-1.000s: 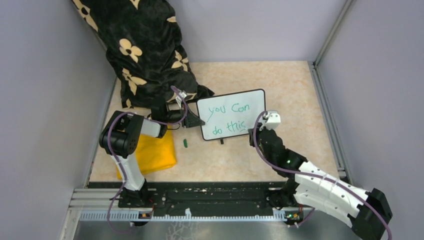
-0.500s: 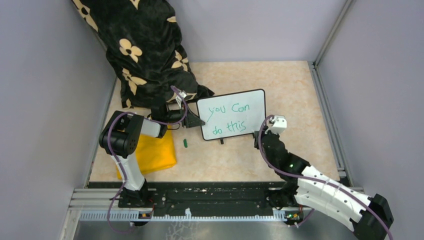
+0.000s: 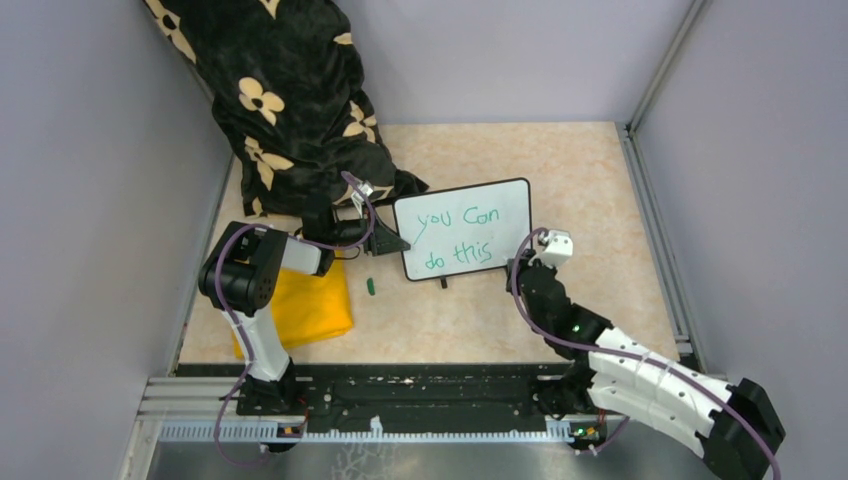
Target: Write a sentence on the whiteboard
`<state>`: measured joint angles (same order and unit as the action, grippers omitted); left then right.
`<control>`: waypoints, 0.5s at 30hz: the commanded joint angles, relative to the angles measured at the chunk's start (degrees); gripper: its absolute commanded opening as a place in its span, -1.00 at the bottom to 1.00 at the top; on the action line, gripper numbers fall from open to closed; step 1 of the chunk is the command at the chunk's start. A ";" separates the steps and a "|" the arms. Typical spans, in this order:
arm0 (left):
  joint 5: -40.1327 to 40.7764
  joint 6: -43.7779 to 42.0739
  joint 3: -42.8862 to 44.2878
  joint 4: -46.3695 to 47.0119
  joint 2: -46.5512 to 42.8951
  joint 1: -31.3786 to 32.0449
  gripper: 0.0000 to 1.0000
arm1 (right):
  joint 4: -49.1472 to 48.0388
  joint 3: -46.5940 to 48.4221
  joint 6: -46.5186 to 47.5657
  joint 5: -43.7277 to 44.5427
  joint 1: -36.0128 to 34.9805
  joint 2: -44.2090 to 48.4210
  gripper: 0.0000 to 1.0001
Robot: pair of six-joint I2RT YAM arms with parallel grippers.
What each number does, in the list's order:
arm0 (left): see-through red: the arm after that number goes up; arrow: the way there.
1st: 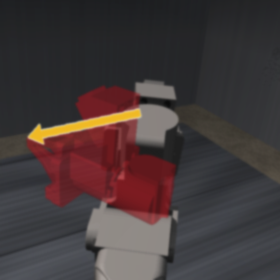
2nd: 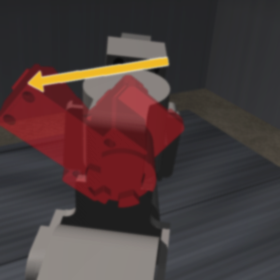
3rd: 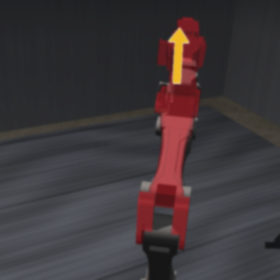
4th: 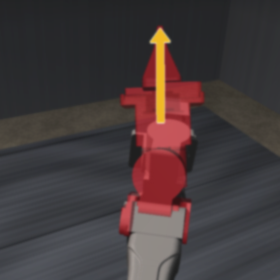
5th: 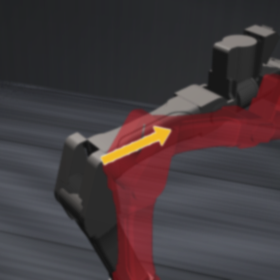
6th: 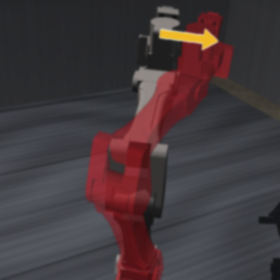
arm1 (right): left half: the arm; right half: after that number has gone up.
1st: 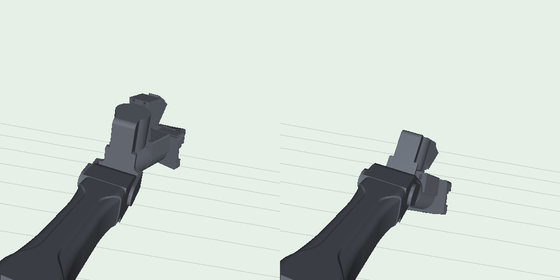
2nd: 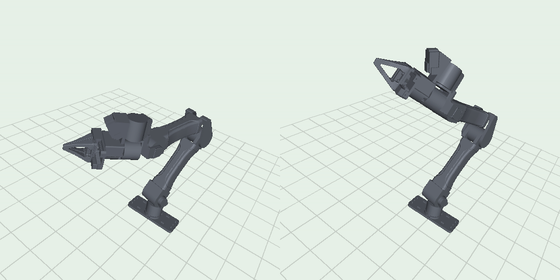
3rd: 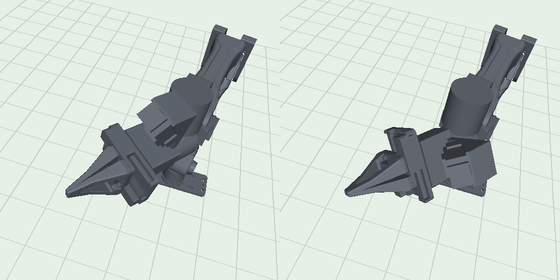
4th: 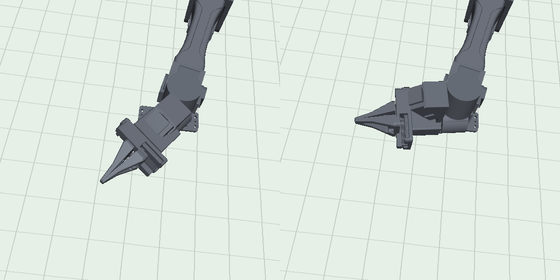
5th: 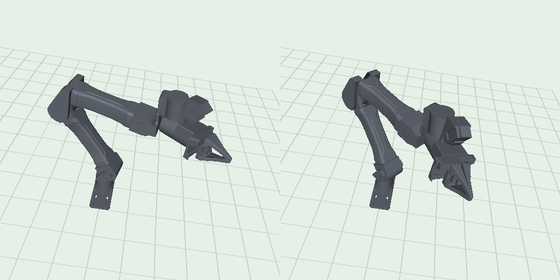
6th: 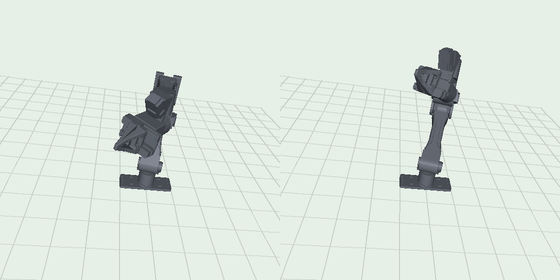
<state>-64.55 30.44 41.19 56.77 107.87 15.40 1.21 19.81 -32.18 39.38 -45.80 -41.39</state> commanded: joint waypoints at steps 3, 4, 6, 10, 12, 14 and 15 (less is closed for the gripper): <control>-0.31 -0.03 -0.10 0.54 0.32 0.16 -0.28 | -5.19 0.16 -0.78 0.23 1.23 -1.18 -1.00; -0.31 -0.07 -0.13 0.53 0.40 0.16 -0.28 | -5.43 0.22 -0.73 0.22 1.27 -1.35 -1.00; -0.33 -0.11 -0.14 0.46 0.41 0.16 -0.30 | -5.89 0.19 -0.70 0.10 1.52 -1.75 -1.00; -0.31 -0.11 -0.05 0.36 0.32 0.16 -0.30 | -6.56 0.21 -0.70 -0.60 2.13 -2.87 -1.00; -0.31 -0.20 -0.05 0.28 0.27 0.17 -0.30 | -6.79 0.18 -0.77 -0.98 2.32 -3.31 -1.00; -0.31 -0.20 0.05 0.23 0.38 0.16 -0.30 | -6.99 0.01 -0.85 -1.10 2.41 -3.67 -1.00; -0.36 -0.25 0.04 0.12 0.41 0.16 -0.30 | -7.15 -0.02 -0.86 -1.26 2.49 -3.82 -1.00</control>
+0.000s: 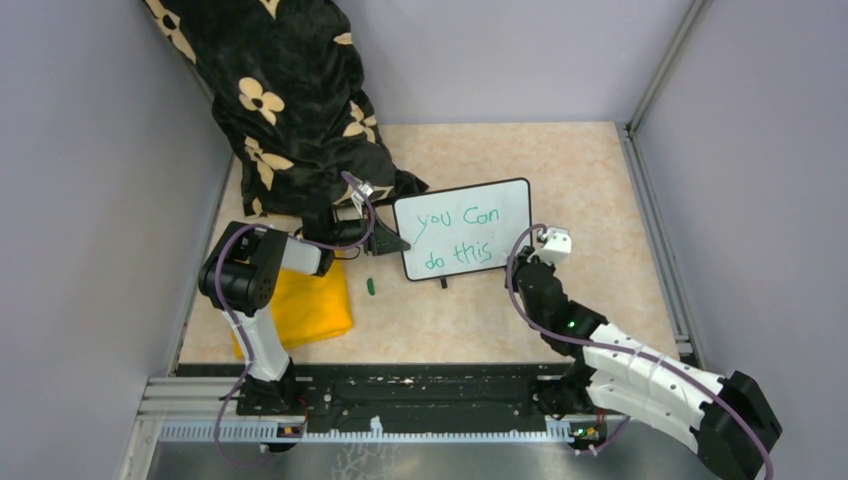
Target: Write a sentence on the whiteboard
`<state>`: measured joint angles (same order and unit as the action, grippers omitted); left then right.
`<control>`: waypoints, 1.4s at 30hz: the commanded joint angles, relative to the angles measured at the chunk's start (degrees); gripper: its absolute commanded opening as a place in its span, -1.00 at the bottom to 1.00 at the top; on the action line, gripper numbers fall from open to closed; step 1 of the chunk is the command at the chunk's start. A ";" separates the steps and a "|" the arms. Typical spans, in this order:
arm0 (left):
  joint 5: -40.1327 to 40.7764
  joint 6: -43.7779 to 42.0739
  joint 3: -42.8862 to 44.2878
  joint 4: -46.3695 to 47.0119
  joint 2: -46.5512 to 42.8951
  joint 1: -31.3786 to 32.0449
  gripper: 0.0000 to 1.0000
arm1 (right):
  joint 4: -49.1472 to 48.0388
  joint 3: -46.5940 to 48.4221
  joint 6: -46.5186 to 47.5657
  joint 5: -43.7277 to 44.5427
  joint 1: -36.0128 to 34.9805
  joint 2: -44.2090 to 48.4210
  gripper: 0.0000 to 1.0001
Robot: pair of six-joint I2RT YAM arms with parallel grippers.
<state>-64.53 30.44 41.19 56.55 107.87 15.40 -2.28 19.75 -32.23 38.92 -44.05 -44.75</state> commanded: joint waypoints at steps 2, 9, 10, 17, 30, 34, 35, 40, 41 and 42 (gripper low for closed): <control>-0.37 -0.29 0.06 0.23 0.37 0.16 -0.30 | -3.90 -0.02 -0.97 -1.05 0.84 -0.82 -1.00; -0.33 -0.39 0.18 0.18 0.31 0.16 -0.30 | -4.51 -0.01 -1.17 -1.57 1.06 -2.03 -1.00; -0.33 -0.36 0.13 0.15 0.24 0.16 -0.30 | -4.63 -0.05 -1.18 -1.62 1.07 -2.21 -1.00; -0.40 -0.41 0.12 0.13 0.23 0.16 -0.30 | -5.23 -0.14 -1.34 -1.97 1.26 -3.19 -1.00; -0.38 -0.54 0.12 -0.04 0.35 0.14 -0.30 | -6.33 -0.53 -1.68 -2.65 1.78 -4.80 -1.00; -0.36 -0.56 0.13 -0.04 0.32 0.16 -0.30 | -6.33 -0.53 -1.77 -2.75 1.87 -4.91 -1.00; -0.31 -0.55 0.12 -0.11 0.32 0.16 -0.30 | -6.26 -0.58 -1.75 -2.66 1.90 -4.91 -1.00; -0.19 -0.55 0.20 -0.14 0.32 0.16 -0.28 | -5.33 -0.54 -1.70 -2.65 1.99 -4.20 -1.00; -0.19 -0.55 0.25 -0.32 0.25 0.16 -0.27 | -4.76 -0.39 -1.68 -2.73 1.97 -3.70 -1.00; -0.05 -0.62 0.28 -0.41 0.17 0.16 -0.26 | -3.99 -0.22 -1.62 -2.84 1.96 -3.13 -1.00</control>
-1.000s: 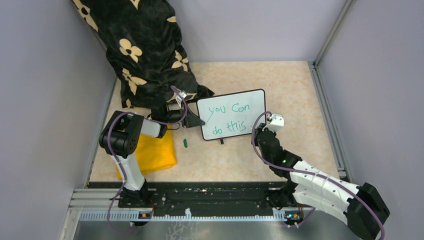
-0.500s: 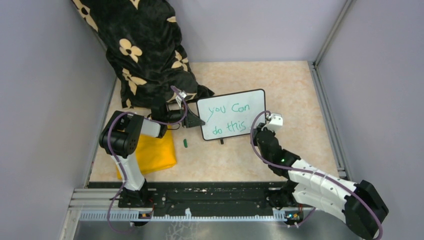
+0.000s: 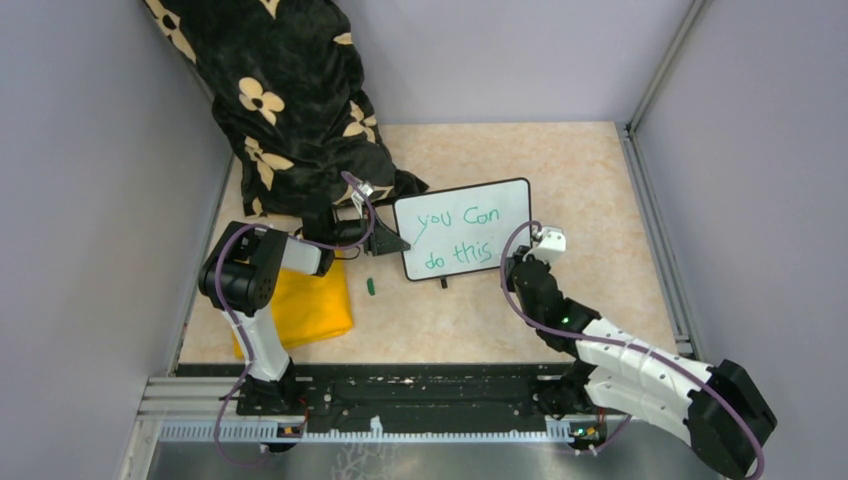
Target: Write a sentence on the whiteboard
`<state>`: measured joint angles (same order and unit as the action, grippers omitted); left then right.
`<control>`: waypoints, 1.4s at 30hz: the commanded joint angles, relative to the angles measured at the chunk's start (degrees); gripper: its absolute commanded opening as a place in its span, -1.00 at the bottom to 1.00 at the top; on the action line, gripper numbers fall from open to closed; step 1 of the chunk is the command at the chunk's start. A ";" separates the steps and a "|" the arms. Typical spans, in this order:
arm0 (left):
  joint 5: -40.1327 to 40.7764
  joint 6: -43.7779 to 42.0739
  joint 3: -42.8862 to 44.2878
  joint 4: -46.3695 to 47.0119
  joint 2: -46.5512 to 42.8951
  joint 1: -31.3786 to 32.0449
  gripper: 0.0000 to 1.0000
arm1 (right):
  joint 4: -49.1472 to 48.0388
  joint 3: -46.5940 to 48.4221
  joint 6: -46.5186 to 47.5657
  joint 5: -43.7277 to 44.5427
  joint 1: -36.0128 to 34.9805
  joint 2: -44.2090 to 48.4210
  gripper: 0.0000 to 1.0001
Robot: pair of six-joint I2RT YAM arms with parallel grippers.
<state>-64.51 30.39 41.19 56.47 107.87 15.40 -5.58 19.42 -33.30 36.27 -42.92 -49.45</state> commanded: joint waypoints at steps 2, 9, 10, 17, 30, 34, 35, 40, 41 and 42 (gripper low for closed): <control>0.06 -0.66 0.21 -0.46 0.07 0.16 -0.25 | 1.53 0.77 -0.49 -0.81 0.89 3.09 -1.00; 0.18 -1.43 -0.34 0.14 -0.62 0.16 -0.23 | 8.44 1.70 0.59 -4.88 0.84 12.02 -1.00; 0.19 -1.40 -0.42 0.35 -0.63 0.16 -0.22 | 9.71 2.13 0.56 -5.15 0.84 12.93 -1.00; -0.01 -0.97 -1.29 2.42 -1.29 0.16 -0.12 | 15.52 4.48 1.53 -6.41 0.82 17.98 -1.00; 2.93 -4.64 -4.40 -1.92 -7.15 0.16 0.97 | 18.41 5.32 3.18 -7.76 0.83 25.36 -1.00; 6.18 -8.25 -5.00 -8.88 -10.94 0.16 0.97 | 17.53 4.86 3.37 -8.40 0.90 27.40 -1.00; 7.45 -9.11 -5.16 -10.68 -12.38 0.16 0.97 | 17.38 4.81 3.45 -8.72 0.86 27.59 -1.00; 16.95 -12.71 -3.44 -24.57 -18.38 0.16 0.97 | 16.52 4.69 4.38 -9.06 0.85 28.34 -1.00; 18.87 -12.76 -3.25 -26.41 -19.76 0.16 0.97 | 16.37 4.81 4.48 -9.12 0.83 28.42 -1.00; 21.19 -12.03 -3.00 -28.71 -21.46 0.11 0.97 | 16.31 4.94 4.60 -9.27 0.83 28.63 -1.00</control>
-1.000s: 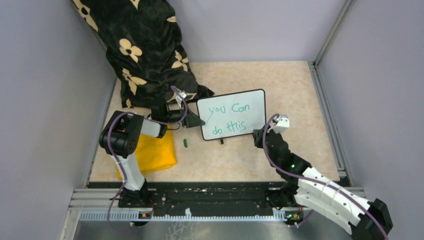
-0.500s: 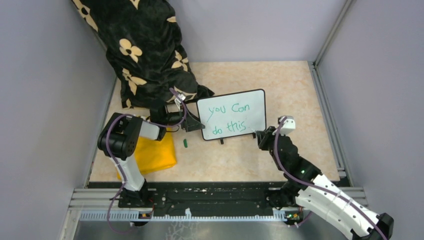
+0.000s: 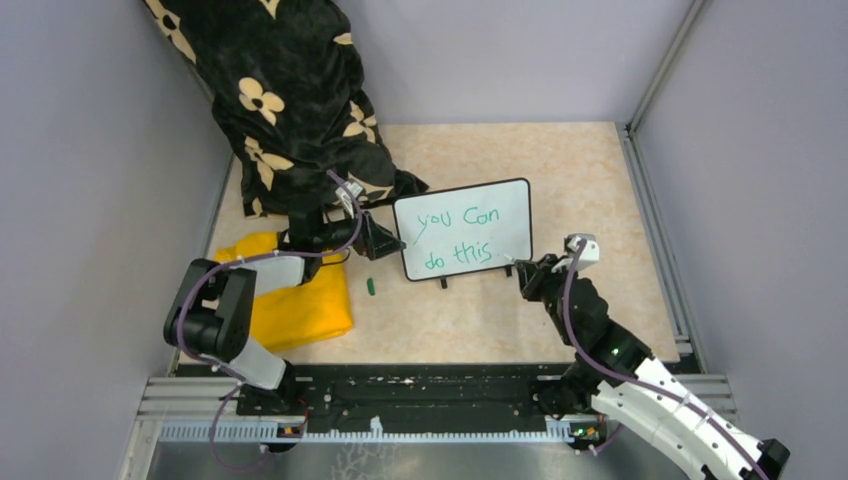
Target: Write a sentence on the whiteboard
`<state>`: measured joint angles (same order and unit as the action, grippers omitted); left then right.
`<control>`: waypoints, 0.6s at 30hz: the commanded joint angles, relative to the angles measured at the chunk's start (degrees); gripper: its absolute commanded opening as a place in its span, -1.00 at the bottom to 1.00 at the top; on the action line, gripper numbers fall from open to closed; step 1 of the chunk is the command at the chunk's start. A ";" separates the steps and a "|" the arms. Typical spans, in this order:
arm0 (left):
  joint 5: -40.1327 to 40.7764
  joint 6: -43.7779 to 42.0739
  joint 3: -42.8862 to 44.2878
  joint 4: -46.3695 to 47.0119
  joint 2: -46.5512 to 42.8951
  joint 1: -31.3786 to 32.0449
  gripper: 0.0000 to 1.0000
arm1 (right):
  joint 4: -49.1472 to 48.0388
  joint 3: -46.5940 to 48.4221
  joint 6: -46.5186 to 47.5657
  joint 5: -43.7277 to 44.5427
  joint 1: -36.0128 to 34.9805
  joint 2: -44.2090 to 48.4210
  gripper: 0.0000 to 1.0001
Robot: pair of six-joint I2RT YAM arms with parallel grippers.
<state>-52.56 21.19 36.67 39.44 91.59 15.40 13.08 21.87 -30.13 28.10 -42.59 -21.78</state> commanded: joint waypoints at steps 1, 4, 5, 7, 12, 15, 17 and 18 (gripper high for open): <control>13.32 -1.28 1.83 -15.04 -7.18 0.08 0.97 | -2.36 2.49 1.43 -1.14 0.49 1.54 -1.00; 25.86 2.93 1.64 -25.91 -15.71 0.07 0.97 | -2.12 2.19 1.40 -1.35 0.56 3.93 -1.00; 31.53 4.40 0.93 -29.65 -19.32 0.07 0.97 | -2.11 2.05 1.54 -1.55 0.50 4.81 -1.00; 43.22 9.06 0.20 -38.64 -25.61 0.03 0.97 | -2.22 1.79 1.73 -2.15 0.54 5.78 -1.00; 59.17 16.57 -2.94 -50.02 -38.47 -0.08 0.97 | -3.03 2.65 2.48 -4.23 0.51 3.46 -1.00; 58.43 17.86 -3.16 -50.94 -42.96 -0.09 0.97 | -4.58 4.15 3.67 -4.91 0.54 0.17 -1.00; 57.48 18.82 -2.70 -50.13 -43.69 -0.10 0.97 | -6.19 5.40 4.78 -5.23 0.54 -2.50 -1.00; 57.04 18.57 -2.82 -49.11 -43.43 -0.08 0.97 | -7.39 5.92 5.36 -5.44 0.49 -3.60 -1.00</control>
<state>0.67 36.27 34.28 -6.68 49.08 15.35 11.81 22.72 -27.59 24.32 -42.57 -21.71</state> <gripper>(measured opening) 0.987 0.123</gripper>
